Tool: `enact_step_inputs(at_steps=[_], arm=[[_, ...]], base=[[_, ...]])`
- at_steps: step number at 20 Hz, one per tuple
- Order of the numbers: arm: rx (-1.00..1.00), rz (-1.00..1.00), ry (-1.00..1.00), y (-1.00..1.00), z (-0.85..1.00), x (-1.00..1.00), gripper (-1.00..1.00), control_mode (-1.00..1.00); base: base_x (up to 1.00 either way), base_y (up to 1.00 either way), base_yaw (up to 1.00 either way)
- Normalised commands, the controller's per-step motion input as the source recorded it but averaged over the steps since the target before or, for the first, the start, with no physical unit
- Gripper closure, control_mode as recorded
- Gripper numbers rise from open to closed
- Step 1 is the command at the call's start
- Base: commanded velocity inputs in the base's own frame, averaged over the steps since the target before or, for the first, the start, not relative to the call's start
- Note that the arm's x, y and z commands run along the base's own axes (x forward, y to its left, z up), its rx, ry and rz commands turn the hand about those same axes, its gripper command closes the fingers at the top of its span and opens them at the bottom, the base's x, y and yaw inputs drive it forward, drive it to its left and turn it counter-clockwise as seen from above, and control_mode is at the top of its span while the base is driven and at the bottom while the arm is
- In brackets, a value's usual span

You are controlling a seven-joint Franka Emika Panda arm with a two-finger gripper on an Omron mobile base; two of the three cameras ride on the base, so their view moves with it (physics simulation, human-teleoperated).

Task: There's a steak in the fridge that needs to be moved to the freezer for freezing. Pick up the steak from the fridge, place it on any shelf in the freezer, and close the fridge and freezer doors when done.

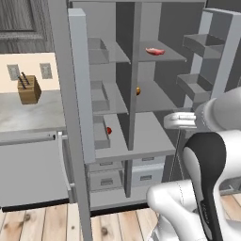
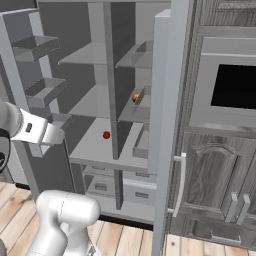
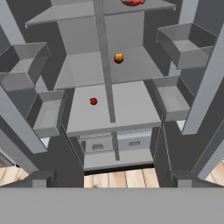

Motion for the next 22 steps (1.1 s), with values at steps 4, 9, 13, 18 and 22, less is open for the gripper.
enact_step_inputs(at_steps=[4,9,13,18,22], arm=[[0.00,0.00,0.00,0.00,0.00,0.01,-1.00,-1.00],[0.01,0.00,0.00,-0.06,0.00,-0.19,-1.00,-1.00],[0.02,0.03,-0.10,-0.39,0.00,-0.50,-1.00,-1.00],[0.02,0.06,-0.15,-0.44,0.00,-0.57,-1.00,-1.00],[0.01,0.05,-0.13,-0.48,-0.02,-0.17,-1.00,-1.00]], base=[[0.14,0.00,0.00],[0.00,0.00,0.00],[0.00,0.00,0.00],[0.00,0.00,0.00],[0.00,0.00,0.00]])
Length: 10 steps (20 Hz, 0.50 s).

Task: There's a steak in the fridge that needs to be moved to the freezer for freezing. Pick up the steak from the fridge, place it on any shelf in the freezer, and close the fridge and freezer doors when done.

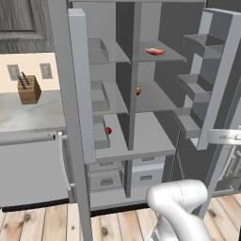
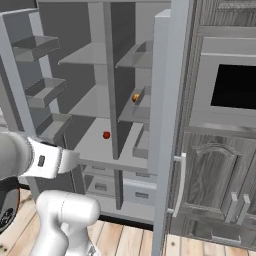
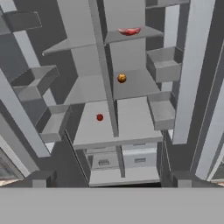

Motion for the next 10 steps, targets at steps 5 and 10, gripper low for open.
enact_step_inputs(at_steps=[5,10], arm=[[0.01,0.07,-0.12,-0.72,-0.15,0.13,-1.00,-1.00],[0.01,0.06,-0.12,-0.64,-0.10,0.13,-1.00,-1.00]], base=[[0.00,0.00,0.00],[0.00,0.00,0.00]])
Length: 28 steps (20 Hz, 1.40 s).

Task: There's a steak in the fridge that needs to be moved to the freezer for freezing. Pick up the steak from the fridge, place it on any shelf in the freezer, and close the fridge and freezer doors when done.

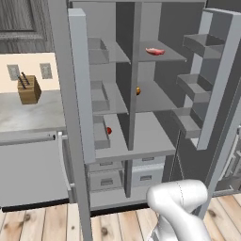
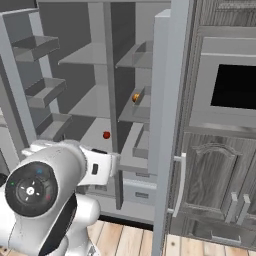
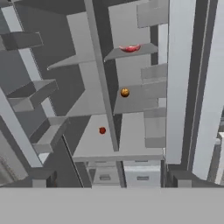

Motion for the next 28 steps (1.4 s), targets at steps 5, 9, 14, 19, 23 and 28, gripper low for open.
enact_step_inputs(at_steps=[5,9,14,19,23,28], arm=[[0.01,0.07,-0.09,-0.66,-0.08,0.00,-1.00,-1.00],[0.00,0.02,-0.09,-0.47,-0.23,0.10,-1.00,-1.00],[0.00,0.00,-0.16,-0.31,-0.39,0.24,-1.00,-1.00],[0.00,0.00,-0.12,-0.42,-0.16,0.44,-1.00,-1.00],[0.00,0.09,-0.07,-0.39,-0.04,0.05,-1.00,-1.00],[0.00,0.20,-0.02,-0.30,-0.10,0.23,-1.00,-1.00]], base=[[0.00,0.00,0.00],[0.00,0.00,0.00],[0.00,0.00,0.00],[0.00,0.00,0.00],[0.00,0.00,0.00],[0.00,0.00,0.00]])
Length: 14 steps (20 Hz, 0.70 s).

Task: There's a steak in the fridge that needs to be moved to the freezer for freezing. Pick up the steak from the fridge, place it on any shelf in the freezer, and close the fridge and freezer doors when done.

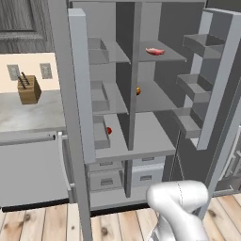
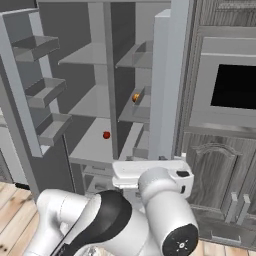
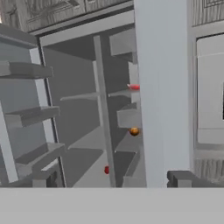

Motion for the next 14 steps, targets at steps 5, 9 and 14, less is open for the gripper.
enact_step_inputs(at_steps=[5,9,14], arm=[[0.00,0.19,-0.02,-0.45,-0.16,0.46,-1.00,-1.00],[0.00,0.13,-0.09,-0.44,-0.28,0.48,-1.00,-1.00],[0.00,0.03,-0.08,-0.45,-0.28,0.51,-1.00,-1.00]], base=[[0.00,0.00,0.00],[0.00,0.00,0.00],[0.00,0.00,0.00]])
